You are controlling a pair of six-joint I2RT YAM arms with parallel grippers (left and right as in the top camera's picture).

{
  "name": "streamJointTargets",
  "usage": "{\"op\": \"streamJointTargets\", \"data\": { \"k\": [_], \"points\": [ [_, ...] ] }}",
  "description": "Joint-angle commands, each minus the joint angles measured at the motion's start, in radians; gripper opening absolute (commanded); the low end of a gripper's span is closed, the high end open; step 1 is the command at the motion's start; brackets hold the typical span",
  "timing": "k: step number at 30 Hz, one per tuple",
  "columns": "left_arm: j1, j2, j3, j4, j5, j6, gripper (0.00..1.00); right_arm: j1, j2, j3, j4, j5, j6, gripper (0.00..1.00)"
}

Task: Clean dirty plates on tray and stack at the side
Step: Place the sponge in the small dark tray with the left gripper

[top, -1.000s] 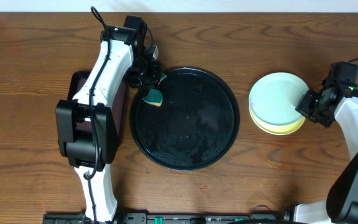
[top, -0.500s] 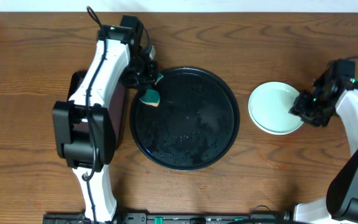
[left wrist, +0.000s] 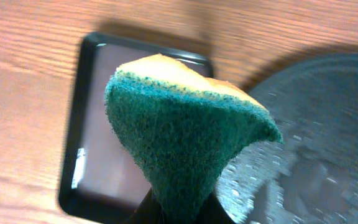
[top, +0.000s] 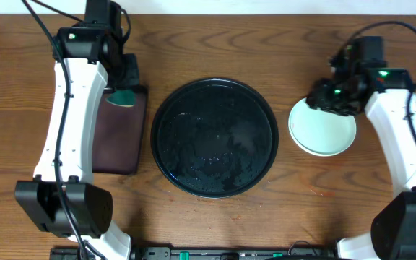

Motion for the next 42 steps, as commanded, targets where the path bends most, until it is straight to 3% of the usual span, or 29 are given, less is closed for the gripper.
{"op": "streamJointTargets", "data": {
  "k": [1, 16, 19, 23, 27, 36, 39, 40, 41, 42],
  "points": [
    [0.042, 0.05, -0.062, 0.007, -0.074, -0.009, 0.07, 0.069, -0.006, 0.012, 0.024, -0.003, -0.014, 0.52],
    [0.111, 0.191, -0.298, 0.211, -0.073, 0.01, 0.08, 0.138, -0.006, 0.012, 0.043, 0.07, -0.014, 0.56],
    [0.111, 0.203, -0.299, 0.21, -0.073, 0.01, 0.17, 0.138, -0.006, 0.012, 0.042, 0.07, -0.014, 0.56],
    [0.111, 0.203, -0.298, 0.209, -0.074, 0.01, 0.39, 0.139, -0.006, 0.012, 0.042, 0.07, -0.014, 0.56],
    [0.111, 0.201, -0.298, 0.209, -0.074, 0.01, 0.44, 0.139, -0.006, 0.012, 0.039, 0.07, -0.014, 0.56],
    [0.111, 0.13, -0.235, 0.135, -0.037, 0.01, 0.45, 0.138, -0.009, 0.013, 0.02, 0.07, -0.03, 0.56],
    [0.111, 0.061, -0.21, 0.098, 0.023, 0.009, 0.45, 0.13, -0.017, 0.017, 0.019, 0.07, -0.03, 0.61],
    [0.111, 0.031, -0.21, 0.095, 0.048, 0.008, 0.49, 0.127, -0.023, 0.02, 0.018, 0.07, -0.03, 0.64],
    [0.111, -0.014, -0.21, 0.089, 0.09, -0.005, 0.66, 0.119, -0.036, 0.029, 0.013, 0.071, -0.03, 0.7],
    [0.111, -0.04, -0.21, 0.083, 0.123, -0.023, 0.69, 0.112, -0.048, 0.042, 0.003, 0.079, -0.034, 0.74]
  ]
}}
